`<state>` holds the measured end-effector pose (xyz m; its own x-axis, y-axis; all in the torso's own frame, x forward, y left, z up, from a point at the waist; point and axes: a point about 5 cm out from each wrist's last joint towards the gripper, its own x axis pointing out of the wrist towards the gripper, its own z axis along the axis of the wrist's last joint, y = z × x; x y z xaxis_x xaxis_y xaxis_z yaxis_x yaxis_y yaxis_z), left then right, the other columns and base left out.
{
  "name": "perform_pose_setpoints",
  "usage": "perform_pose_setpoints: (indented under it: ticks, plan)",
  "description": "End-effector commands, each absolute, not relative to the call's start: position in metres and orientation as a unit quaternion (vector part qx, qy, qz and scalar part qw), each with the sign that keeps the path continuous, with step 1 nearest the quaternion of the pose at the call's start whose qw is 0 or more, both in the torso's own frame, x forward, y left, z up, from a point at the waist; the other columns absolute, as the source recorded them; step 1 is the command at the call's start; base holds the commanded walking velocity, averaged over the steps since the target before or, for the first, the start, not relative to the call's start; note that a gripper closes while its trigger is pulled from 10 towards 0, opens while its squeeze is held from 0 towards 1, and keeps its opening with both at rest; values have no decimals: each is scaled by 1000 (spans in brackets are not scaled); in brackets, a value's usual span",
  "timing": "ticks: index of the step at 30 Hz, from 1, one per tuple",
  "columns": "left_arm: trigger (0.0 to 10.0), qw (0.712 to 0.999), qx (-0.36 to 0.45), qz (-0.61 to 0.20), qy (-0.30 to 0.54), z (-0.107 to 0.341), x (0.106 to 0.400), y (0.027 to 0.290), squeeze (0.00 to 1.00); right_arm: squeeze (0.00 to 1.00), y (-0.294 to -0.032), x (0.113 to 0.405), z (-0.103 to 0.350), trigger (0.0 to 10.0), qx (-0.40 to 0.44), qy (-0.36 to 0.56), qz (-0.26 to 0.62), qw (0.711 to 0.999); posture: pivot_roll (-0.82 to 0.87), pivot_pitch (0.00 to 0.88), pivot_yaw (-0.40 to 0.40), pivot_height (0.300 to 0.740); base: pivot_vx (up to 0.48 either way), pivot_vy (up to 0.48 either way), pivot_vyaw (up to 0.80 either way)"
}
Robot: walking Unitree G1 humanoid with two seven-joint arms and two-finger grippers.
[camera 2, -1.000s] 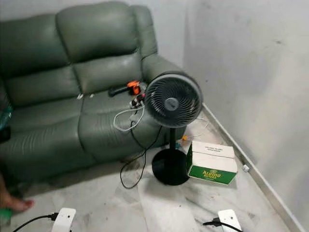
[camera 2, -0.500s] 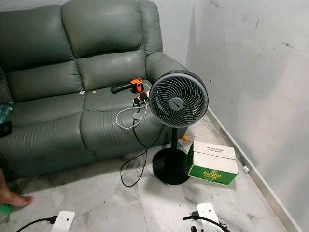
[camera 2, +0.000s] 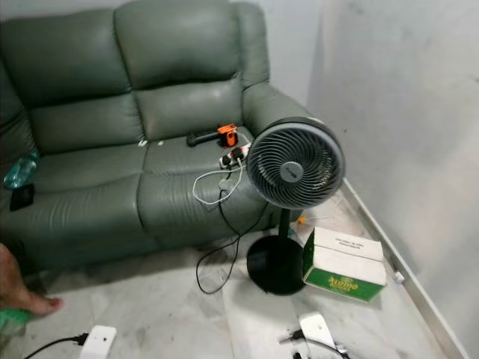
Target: Hang keys on a hook
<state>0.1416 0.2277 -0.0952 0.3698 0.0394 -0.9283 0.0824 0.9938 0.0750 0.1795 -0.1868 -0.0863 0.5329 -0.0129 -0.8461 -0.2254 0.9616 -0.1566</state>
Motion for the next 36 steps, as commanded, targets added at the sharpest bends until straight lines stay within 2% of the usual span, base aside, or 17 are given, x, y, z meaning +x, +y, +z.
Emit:
perform_pose_setpoints:
  ticks: [1, 14, 36]
  plan:
    - [10000, 831, 57, -18, 553, -94, 147, 224, 0, 0, -201, 170, -89, 10000, -133, 496, 48, 857, -55, 0, 45, 740, 259, 0, 0]
    - [10000, 827, 77, -19, 556, -94, 147, 225, 0, 0, -203, 169, -89, 10000, -134, 495, 50, 857, -54, 0, 45, 740, 20, 0, 34]
    - [10000, 823, 85, -30, 561, -94, 146, 224, 0, 0, -203, 168, -89, 10000, -143, 496, 60, 855, -52, 0, 46, 740, 0, 0, 785]
